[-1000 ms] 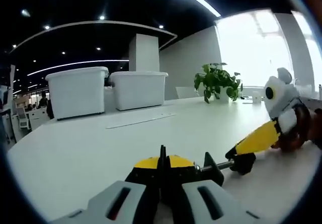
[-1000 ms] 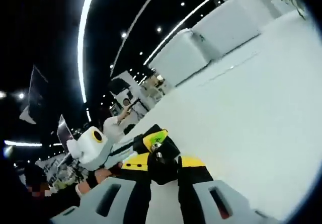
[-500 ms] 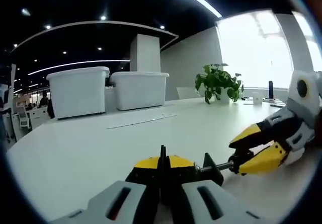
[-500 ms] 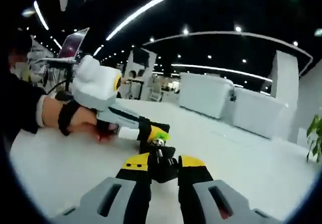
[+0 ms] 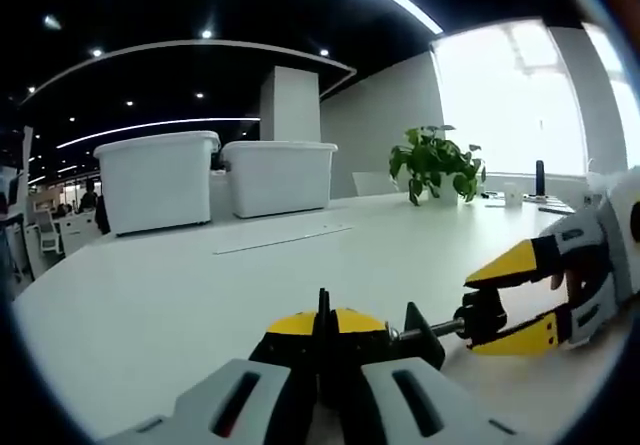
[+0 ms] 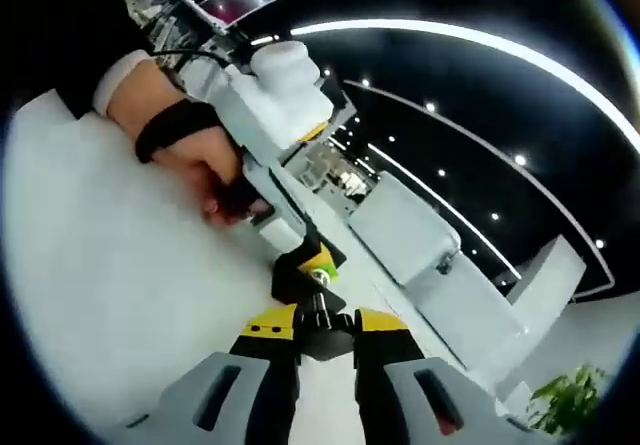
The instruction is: Clamp the fixed fixture on the desktop, loosen the retaining clip, secure it to the edge of the desk, and tighten the retaining clip.
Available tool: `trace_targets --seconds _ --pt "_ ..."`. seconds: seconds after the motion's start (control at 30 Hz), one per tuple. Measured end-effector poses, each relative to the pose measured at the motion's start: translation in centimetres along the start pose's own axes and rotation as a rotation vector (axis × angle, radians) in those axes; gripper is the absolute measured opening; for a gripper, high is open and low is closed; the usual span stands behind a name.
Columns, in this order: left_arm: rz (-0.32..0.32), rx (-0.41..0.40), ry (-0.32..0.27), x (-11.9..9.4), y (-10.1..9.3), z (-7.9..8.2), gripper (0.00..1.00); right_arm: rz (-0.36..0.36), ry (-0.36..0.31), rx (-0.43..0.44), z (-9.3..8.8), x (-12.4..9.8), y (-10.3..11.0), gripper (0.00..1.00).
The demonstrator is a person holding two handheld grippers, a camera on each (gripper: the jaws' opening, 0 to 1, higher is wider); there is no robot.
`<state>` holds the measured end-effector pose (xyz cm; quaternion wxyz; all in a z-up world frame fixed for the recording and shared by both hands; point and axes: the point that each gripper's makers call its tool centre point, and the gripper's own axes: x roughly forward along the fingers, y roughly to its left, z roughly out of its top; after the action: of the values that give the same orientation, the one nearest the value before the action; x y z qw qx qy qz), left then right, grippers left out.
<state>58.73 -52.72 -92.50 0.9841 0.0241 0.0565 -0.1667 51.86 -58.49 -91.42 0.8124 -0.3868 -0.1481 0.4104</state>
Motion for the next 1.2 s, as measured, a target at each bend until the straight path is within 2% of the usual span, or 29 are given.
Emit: trace_targets --seconds 0.1,0.3,0.53,0.6,0.67,0.7,0.77,0.87,0.93,0.97,1.1,1.2 --pt "-0.001 0.000 0.000 0.0 0.0 0.0 0.04 -0.001 0.003 -0.069 -0.1 0.0 0.1 0.19" --pt "-0.001 0.001 0.000 0.0 -0.1 0.0 0.04 -0.007 0.009 -0.103 -0.1 0.1 0.1 0.20" --pt "-0.002 0.001 0.000 0.0 -0.1 0.0 0.04 0.000 0.019 -0.102 0.0 0.2 0.0 0.21" --pt "-0.003 0.004 0.000 0.0 -0.1 0.0 0.04 0.007 0.019 -0.077 0.0 0.1 -0.4 0.25" --pt "-0.003 0.006 0.000 0.0 -0.1 0.1 0.04 0.007 -0.017 0.036 0.7 -0.1 -0.9 0.27" --pt "-0.004 0.006 -0.001 0.1 -0.1 0.1 0.04 0.011 -0.032 0.122 1.0 -0.2 -1.2 0.28" --pt "-0.003 0.012 -0.001 0.1 -0.1 0.1 0.04 0.000 -0.039 0.342 0.7 -0.4 -2.6 0.30" --pt "-0.004 0.011 -0.002 0.1 -0.2 0.1 0.04 0.056 -0.021 0.779 -0.7 -0.3 -3.0 0.36" --pt "-0.004 0.013 -0.002 0.1 -0.2 0.1 0.04 0.091 -0.016 0.985 -1.5 -0.2 -2.9 0.36" --pt "-0.005 0.014 -0.002 0.0 -0.2 0.1 0.04 0.103 0.001 1.030 -1.9 -0.1 -2.7 0.36" --pt "-0.005 0.015 -0.002 0.0 -0.2 0.1 0.04 0.103 -0.005 1.150 -2.3 0.2 -2.8 0.33" --pt "-0.006 0.016 -0.002 0.0 -0.2 0.1 0.04 0.105 0.050 1.170 -3.5 0.5 -2.1 0.25"
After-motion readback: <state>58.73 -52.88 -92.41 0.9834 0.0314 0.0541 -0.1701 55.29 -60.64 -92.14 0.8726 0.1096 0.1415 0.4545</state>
